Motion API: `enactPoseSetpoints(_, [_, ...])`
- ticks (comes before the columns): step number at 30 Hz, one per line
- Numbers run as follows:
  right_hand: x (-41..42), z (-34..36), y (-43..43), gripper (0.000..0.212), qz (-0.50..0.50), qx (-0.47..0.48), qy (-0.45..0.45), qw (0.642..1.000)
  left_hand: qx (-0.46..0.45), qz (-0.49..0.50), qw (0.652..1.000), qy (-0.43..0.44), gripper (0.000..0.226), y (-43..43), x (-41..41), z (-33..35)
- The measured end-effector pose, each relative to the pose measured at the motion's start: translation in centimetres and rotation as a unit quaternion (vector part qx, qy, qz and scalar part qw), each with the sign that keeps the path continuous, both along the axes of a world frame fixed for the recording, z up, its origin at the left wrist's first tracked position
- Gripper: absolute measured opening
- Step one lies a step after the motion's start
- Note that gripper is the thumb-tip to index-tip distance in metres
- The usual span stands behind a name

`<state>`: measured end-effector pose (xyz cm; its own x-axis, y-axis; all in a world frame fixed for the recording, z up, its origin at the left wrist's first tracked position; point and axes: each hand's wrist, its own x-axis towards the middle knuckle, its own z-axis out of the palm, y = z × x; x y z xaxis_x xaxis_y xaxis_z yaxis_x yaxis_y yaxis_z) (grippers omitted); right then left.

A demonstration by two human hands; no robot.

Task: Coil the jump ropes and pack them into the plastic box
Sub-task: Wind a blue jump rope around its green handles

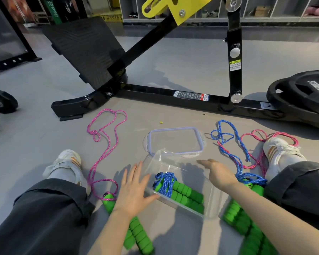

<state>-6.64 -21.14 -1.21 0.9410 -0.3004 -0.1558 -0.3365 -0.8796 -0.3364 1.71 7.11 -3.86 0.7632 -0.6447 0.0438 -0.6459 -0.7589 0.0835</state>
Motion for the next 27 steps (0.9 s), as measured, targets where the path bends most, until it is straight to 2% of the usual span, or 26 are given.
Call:
enactPoseSetpoints(2, [0.3,-0.2,0.1,0.073,0.018,-0.050,0.003,0.999,0.001,0.029,0.999,0.028,0.081,0.1,-0.3,-0.5])
enactPoseSetpoints(5, [-0.9,-0.5,0.7,0.065,0.004,-0.107,0.007,0.994,-0.016,0.059,0.997,0.041,0.083,-0.6,-1.3,-0.4])
enactPoseSetpoints(8, [-2.6,-1.1,1.5,0.057,-0.053,-0.058,-0.005,0.997,-0.062,0.097,0.991,0.072,0.076,-2.0,-2.8,0.2])
enactPoseSetpoints(12, [-4.0,-1.5,2.6,0.060,-0.088,0.040,0.005,0.995,-0.081,0.138,0.981,0.109,0.064,-3.3,-5.2,0.4])
enactPoseSetpoints(15, [-4.5,-1.5,2.5,0.070,-0.085,0.027,0.014,0.996,-0.083,0.125,0.983,0.107,0.068,-3.4,-6.7,0.0])
enactPoseSetpoints(19, [-5.0,-1.5,1.8,0.077,-0.067,-0.045,0.046,0.996,-0.067,0.051,0.993,0.085,0.098,-3.0,-7.4,-1.1])
enactPoseSetpoints(21, [-5.2,-1.7,1.5,0.077,-0.070,-0.075,0.058,0.993,-0.034,0.021,0.993,0.108,0.098,-2.9,-7.2,-1.1])
enactPoseSetpoints(23, [-5.3,-1.9,1.3,0.086,-0.073,-0.102,0.061,0.990,-0.019,0.005,0.994,0.112,0.098,-3.0,-6.9,-0.3])
enactPoseSetpoints(25, [-5.5,-2.3,1.4,0.103,-0.060,-0.118,0.021,0.991,-0.001,-0.007,0.994,0.110,0.098,-3.2,-6.9,-0.3])
enactPoseSetpoints(27, [-5.6,-2.6,1.9,0.098,-0.011,-0.149,-0.046,0.988,0.001,-0.006,0.994,0.108,0.098,-3.2,-6.9,-0.3])
